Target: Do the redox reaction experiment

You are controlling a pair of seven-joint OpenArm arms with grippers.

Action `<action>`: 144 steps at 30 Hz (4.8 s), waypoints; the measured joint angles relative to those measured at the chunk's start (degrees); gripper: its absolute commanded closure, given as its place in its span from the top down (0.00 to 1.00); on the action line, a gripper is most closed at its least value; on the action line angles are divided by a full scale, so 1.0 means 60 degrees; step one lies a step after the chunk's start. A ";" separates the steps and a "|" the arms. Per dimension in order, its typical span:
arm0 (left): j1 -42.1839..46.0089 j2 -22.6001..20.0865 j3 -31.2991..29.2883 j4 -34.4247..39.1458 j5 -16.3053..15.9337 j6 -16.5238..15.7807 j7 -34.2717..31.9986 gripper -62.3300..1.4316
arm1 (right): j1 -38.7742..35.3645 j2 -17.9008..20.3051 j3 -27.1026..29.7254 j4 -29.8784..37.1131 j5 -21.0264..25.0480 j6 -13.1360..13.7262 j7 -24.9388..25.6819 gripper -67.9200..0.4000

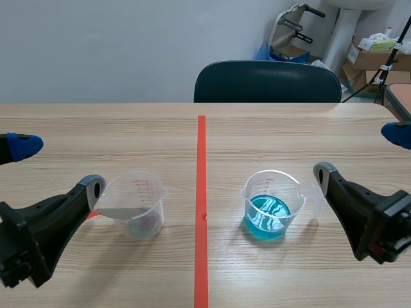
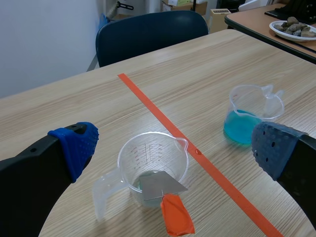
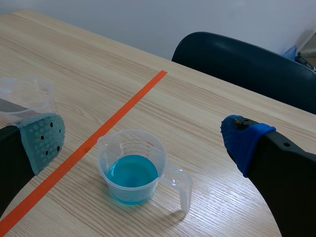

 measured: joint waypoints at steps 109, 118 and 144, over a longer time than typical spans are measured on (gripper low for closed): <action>0.4783 0.0000 -0.0036 0.0004 0.3002 0.2565 -0.3748 1.00 | 0.2430 0.0663 -0.4575 0.1235 -0.6171 0.0951 -0.1169 0.98; 0.4783 0.0000 -0.0036 0.0004 0.2998 0.3020 -0.3748 1.00 | 0.3628 0.0525 -0.6269 0.1235 -0.6845 0.0550 -0.1785 0.98; 0.4783 0.0000 -0.0036 0.0004 0.3253 0.3016 -0.3748 1.00 | 0.6233 -0.2892 -0.9154 -0.2368 -0.8371 0.0441 -0.2291 0.98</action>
